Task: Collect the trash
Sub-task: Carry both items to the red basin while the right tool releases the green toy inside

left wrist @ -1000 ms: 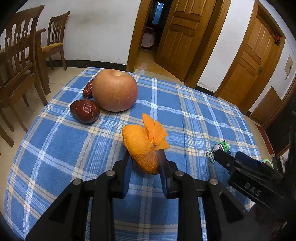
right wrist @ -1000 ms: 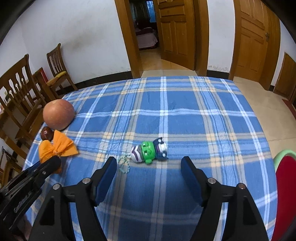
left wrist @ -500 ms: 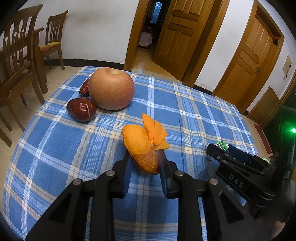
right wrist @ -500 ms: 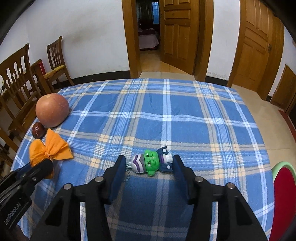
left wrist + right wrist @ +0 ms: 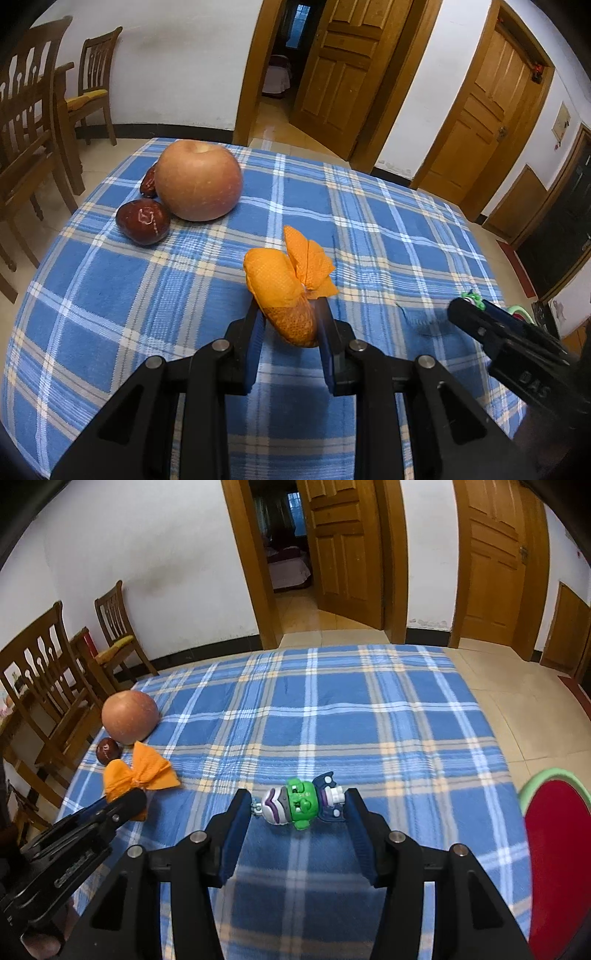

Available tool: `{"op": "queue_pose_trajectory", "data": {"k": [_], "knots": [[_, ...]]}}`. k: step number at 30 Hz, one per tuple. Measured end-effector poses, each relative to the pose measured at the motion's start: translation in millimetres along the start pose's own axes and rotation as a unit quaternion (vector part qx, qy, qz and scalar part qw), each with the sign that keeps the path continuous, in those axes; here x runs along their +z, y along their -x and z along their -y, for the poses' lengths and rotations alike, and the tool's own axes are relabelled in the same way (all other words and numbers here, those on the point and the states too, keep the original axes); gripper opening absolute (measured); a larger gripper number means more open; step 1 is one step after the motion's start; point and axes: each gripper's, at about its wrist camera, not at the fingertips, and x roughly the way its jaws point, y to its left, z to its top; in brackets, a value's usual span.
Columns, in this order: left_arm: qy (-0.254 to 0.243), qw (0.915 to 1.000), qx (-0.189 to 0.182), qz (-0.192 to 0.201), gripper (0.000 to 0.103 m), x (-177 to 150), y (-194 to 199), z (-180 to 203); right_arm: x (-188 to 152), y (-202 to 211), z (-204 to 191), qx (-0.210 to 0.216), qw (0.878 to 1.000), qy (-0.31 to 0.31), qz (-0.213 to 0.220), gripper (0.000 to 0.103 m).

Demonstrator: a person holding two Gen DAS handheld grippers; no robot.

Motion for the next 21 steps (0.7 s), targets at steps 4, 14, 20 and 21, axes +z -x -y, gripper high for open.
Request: {"op": "queue_pose_trajectory", "data": {"k": [4,14,20,21], "knots": [[-0.009,0.9999,-0.007,0.000,0.027,-1.9,5.8,9.7,-5.6,17.7,8.7,0.001,1.000,-0.007,0.010,0.055],[-0.036,0.9988,-0.032,-0.005,0.027,-11.2,21.6,44.2,-23.4,57.6,43.2,-0.011,0.999,-0.042,0.031,0.055],[-0.054,0.9970,-0.054,-0.012,0.027,-19.3,29.1,71.1,-36.6,83.0,70.1,-0.022,0.996,-0.069,0.044,0.055],[-0.057,0.9966,-0.057,-0.013,0.027,-20.3,30.0,75.0,-38.1,86.3,73.7,-0.024,0.996,-0.073,0.046,0.055]]}}
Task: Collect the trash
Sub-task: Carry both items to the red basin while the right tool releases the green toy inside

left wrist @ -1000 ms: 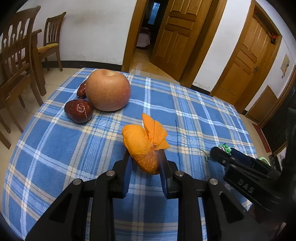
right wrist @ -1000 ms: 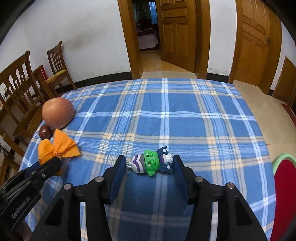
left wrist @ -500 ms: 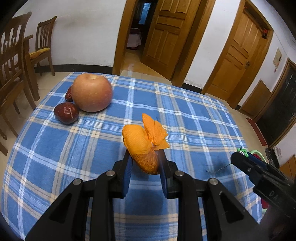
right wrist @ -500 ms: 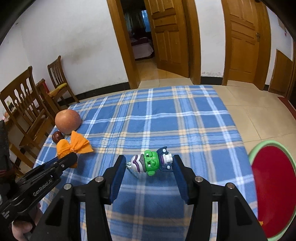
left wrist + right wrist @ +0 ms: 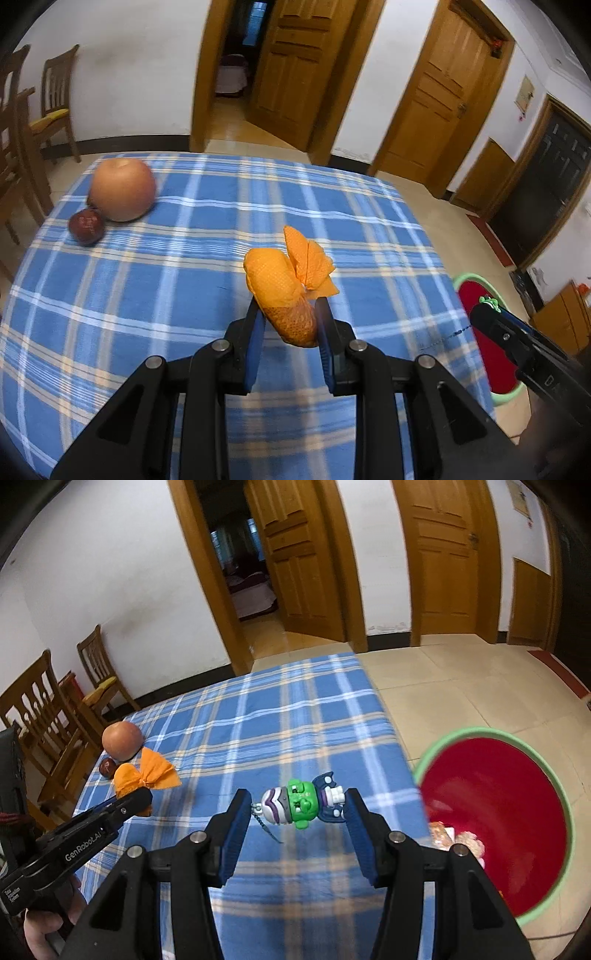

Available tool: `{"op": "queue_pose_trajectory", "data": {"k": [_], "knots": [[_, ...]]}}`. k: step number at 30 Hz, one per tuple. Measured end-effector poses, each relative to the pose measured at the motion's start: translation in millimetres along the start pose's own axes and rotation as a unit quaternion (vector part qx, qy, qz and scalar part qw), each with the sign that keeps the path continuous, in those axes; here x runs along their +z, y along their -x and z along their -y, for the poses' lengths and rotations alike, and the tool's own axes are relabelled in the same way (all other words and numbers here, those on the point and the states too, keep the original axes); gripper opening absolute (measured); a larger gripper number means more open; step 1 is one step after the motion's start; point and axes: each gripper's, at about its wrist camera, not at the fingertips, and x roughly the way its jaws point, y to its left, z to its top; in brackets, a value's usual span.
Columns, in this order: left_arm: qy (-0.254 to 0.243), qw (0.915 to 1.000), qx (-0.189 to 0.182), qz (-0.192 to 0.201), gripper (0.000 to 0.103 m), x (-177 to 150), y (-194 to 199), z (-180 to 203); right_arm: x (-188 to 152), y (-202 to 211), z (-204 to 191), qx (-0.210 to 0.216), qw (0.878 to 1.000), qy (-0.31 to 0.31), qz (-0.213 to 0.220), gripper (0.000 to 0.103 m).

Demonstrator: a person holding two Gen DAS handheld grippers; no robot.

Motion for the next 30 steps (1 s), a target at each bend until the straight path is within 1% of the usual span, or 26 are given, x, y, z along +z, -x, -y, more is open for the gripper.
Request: {"op": "queue_pose_trajectory", "data": {"k": [9,18,23,30], "knots": [[-0.034,0.9987,-0.034,-0.016,0.027,-8.6,1.0,50.9,-11.6,27.9,52.3,-0.027,0.999,-0.045,0.014,0.055],[-0.061,0.9958,-0.060,-0.032,0.027,-14.8,-2.8,91.6,-26.8,46.2,105.1,-0.059,0.994,-0.089,0.019,0.055],[-0.075,0.9939,-0.069,-0.042,0.027,-19.7,-7.7,111.8,-38.1,48.8,129.3,-0.076,0.991,-0.107,0.014,0.055],[-0.094,0.9912,-0.076,-0.054,0.027,-26.1,-15.7,134.2,-51.5,51.0,156.7,-0.085,0.988,-0.131,0.008,0.055]]}}
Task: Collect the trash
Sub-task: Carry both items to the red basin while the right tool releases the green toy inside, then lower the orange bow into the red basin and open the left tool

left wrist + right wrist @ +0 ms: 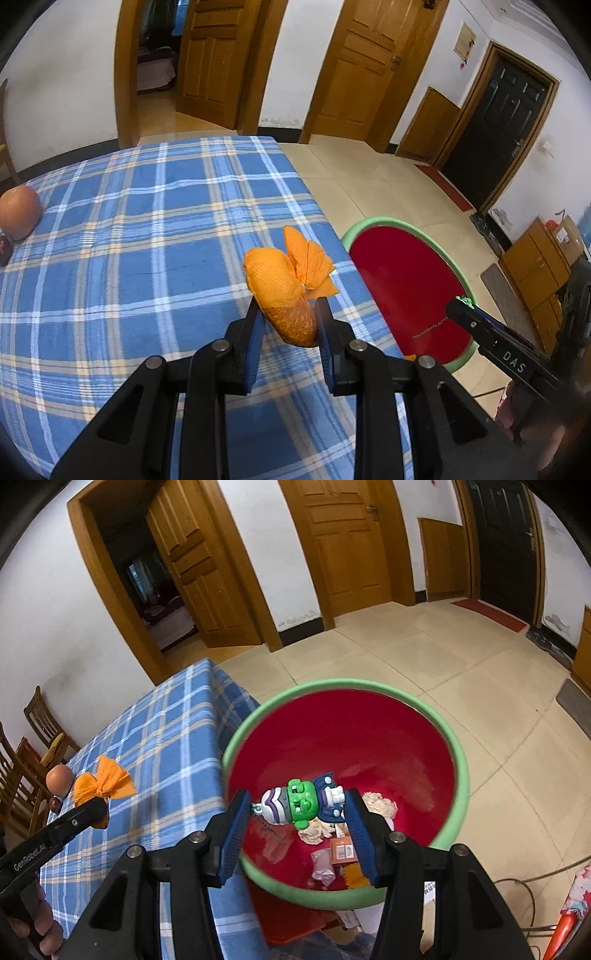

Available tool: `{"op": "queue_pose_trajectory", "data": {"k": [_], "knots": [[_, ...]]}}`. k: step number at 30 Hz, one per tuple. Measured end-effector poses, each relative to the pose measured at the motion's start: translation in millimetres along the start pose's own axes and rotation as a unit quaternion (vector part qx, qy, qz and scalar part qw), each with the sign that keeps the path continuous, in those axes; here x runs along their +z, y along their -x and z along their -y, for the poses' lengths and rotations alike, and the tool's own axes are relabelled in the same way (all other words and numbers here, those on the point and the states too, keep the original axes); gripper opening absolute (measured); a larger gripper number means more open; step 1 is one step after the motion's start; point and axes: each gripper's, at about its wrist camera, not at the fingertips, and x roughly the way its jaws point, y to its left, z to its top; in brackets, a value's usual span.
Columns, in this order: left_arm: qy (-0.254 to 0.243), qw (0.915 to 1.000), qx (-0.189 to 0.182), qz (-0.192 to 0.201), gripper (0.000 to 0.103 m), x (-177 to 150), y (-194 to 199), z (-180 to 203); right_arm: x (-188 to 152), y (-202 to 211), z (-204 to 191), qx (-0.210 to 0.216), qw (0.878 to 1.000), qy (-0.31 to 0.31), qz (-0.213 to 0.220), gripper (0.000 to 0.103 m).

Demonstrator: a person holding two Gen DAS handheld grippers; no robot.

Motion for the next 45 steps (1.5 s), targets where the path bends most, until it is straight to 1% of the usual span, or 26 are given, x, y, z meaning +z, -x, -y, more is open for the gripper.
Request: {"op": "queue_pose_trajectory", "data": {"k": [10,27,31,39,43,45], "knots": [[-0.026,0.9995,-0.011,-0.014,0.027,-2.5,-14.2,27.7,-2.3,3.2,27.3,-0.001,1.000,-0.024,0.004,0.056],[-0.073,0.9959,-0.045,-0.028,0.027,-2.8,-43.9,77.5,-3.8,9.1,52.1,-0.012,0.999,-0.050,0.013,0.056],[-0.080,0.9953,-0.048,-0.027,0.037,-1.5,-46.0,84.2,-4.4,8.4,56.8,-0.017,0.998,-0.056,0.014,0.057],[-0.072,0.9961,-0.043,-0.028,0.039,-2.9,-43.0,81.0,-6.3,9.7,58.6,-0.014,0.998,-0.057,0.015,0.058],[-0.062,0.9972,-0.035,-0.023,0.044,-3.1,-36.8,72.6,-7.9,14.5,52.5,-0.009,0.998,-0.052,0.018,0.060],[-0.056,0.9978,-0.030,-0.020,0.045,-3.8,-32.0,67.7,-8.1,17.1,48.3,-0.006,0.999,-0.049,0.020,0.061]]}}
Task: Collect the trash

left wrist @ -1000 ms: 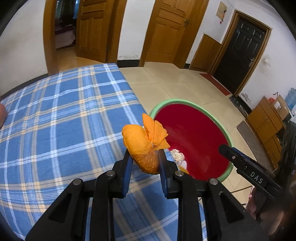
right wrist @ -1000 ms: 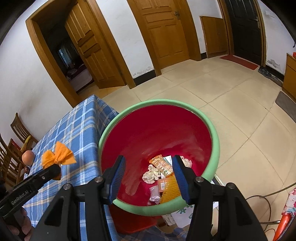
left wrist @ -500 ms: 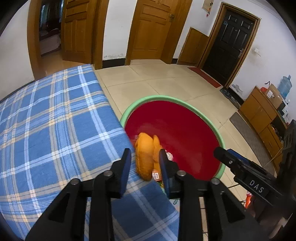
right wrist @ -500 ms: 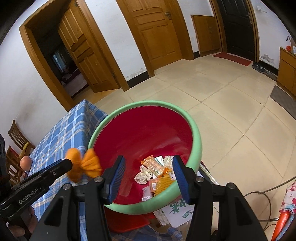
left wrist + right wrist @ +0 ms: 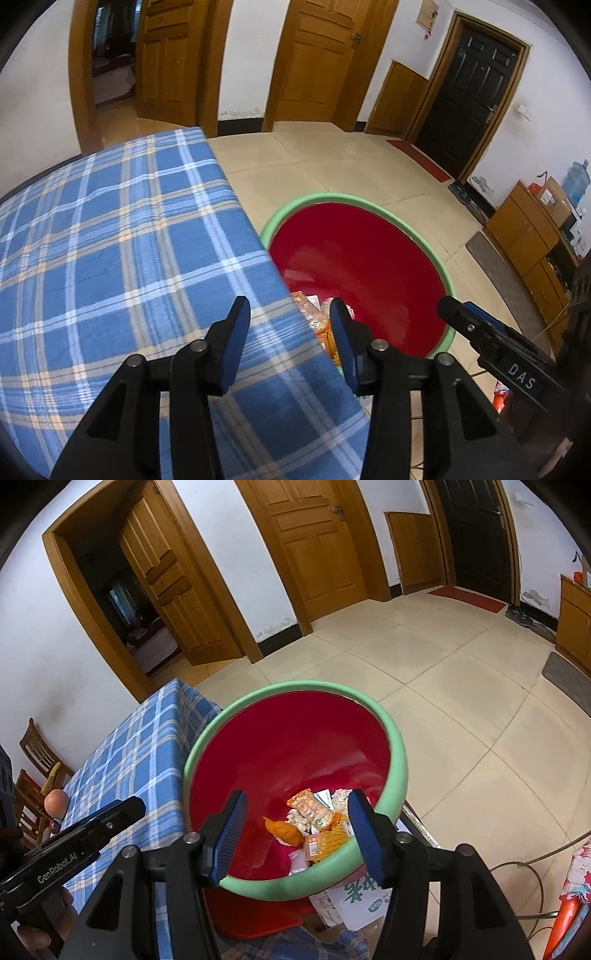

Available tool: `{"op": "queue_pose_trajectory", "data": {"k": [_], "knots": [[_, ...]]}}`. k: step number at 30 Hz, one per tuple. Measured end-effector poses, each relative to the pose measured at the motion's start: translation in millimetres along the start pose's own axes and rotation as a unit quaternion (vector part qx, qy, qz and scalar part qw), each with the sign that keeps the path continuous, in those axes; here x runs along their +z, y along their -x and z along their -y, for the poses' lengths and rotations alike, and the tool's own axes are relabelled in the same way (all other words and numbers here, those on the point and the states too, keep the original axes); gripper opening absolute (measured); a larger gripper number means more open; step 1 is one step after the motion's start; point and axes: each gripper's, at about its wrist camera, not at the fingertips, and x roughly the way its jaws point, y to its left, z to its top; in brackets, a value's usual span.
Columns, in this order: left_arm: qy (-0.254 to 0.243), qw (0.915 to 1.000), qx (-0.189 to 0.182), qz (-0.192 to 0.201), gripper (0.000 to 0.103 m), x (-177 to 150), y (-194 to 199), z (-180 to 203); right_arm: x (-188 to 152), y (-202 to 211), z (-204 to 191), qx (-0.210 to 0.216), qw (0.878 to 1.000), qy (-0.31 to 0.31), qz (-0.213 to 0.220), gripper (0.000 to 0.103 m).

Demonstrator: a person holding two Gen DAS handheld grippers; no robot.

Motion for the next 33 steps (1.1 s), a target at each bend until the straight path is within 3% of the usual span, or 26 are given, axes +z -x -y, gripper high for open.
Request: {"op": "queue_pose_trajectory", "data": {"k": [14,33], "knots": [[0.049,0.9961,0.068,0.028,0.067,-17.9,46.6,-41.7,-12.6,19.7,-45.0,0.034,0.999,0.030,0.008,0.071],[0.094,0.9779,0.171,0.074,0.080,-50.0,117.7,-93.8,-41.2,46.1,-117.3,0.076,0.993,0.094,0.014,0.091]]}}
